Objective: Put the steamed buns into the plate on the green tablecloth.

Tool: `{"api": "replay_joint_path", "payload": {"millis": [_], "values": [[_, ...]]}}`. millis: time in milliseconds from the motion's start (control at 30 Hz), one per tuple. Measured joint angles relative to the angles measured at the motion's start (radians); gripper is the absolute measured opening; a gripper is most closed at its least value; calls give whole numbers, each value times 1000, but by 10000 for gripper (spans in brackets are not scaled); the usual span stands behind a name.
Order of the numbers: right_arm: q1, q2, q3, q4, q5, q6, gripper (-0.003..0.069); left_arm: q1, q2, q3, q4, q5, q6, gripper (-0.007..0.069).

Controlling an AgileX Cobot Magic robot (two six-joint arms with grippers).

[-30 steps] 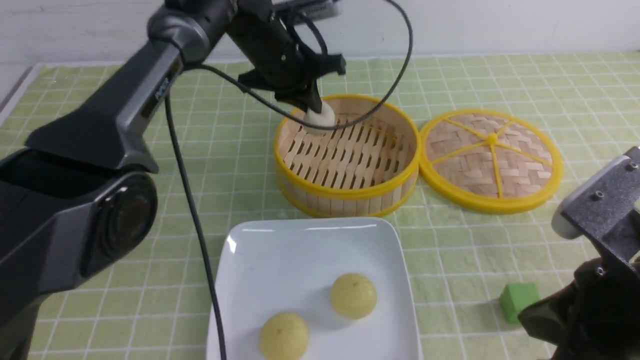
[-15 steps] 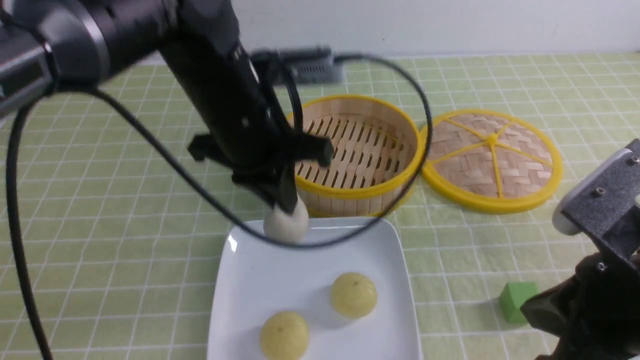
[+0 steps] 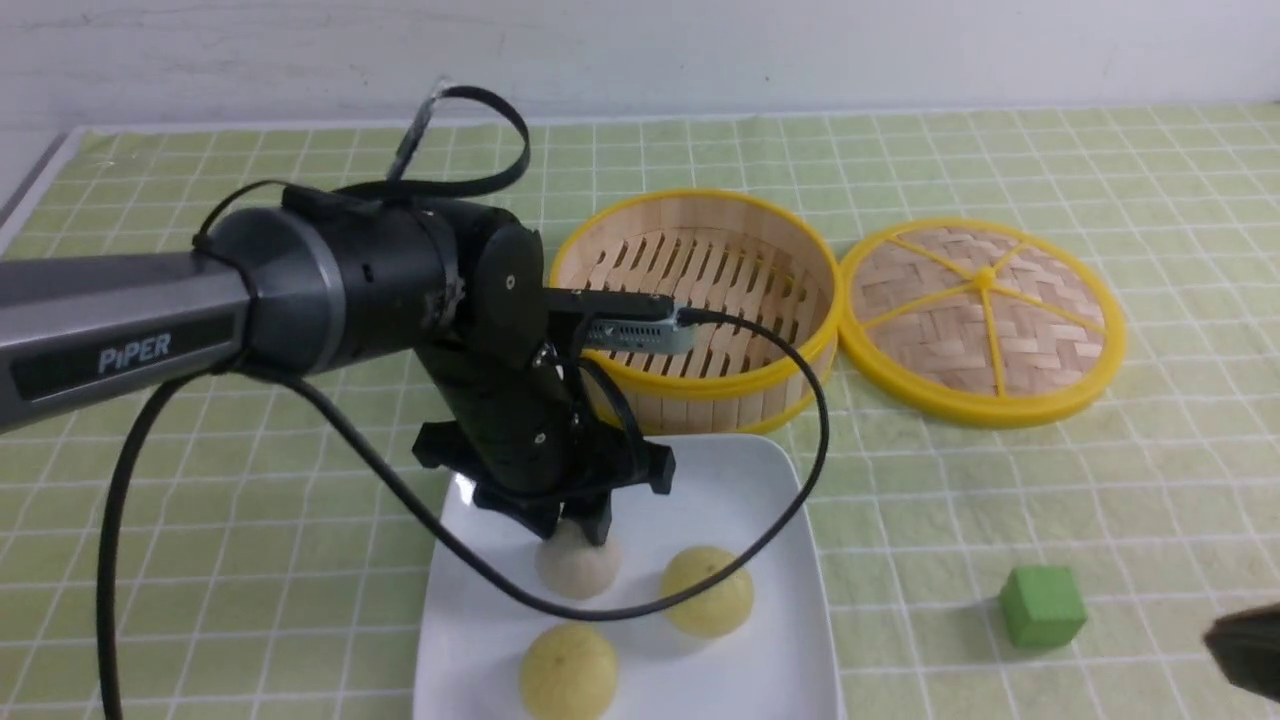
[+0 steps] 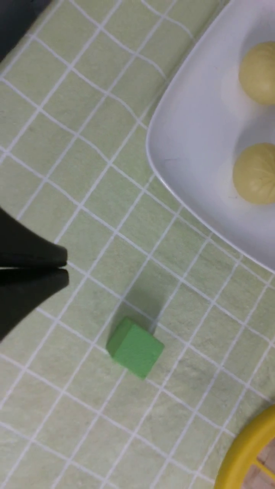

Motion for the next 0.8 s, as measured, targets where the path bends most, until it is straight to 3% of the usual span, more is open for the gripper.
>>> {"api": "replay_joint_path", "payload": {"millis": [167, 333, 400, 500, 567, 633, 667, 800], "values": [[0, -264, 11, 0, 53, 20, 26, 0, -4, -25, 15, 23, -9, 482], [0, -411, 106, 1, -57, 44, 26, 0, -34, -62, 45, 35, -9, 501], [0, -444, 208, 3, -216, 48, 26, 0, -49, -73, 61, 35, -9, 482], [0, -447, 310, 4, -387, 48, 26, 0, -50, -76, 69, 36, -9, 435], [0, -447, 379, 4, -552, 48, 27, 0, -50, -76, 78, 41, -9, 358], [0, -447, 401, 3, -602, 48, 28, 0, -50, -76, 79, 41, -9, 300], [0, -447, 418, -10, -648, 48, 29, 0, -50, -76, 79, 42, -9, 218], [0, -447, 449, -22, -655, 51, 29, 0, -50, -76, 80, 42, -9, 60]]}}
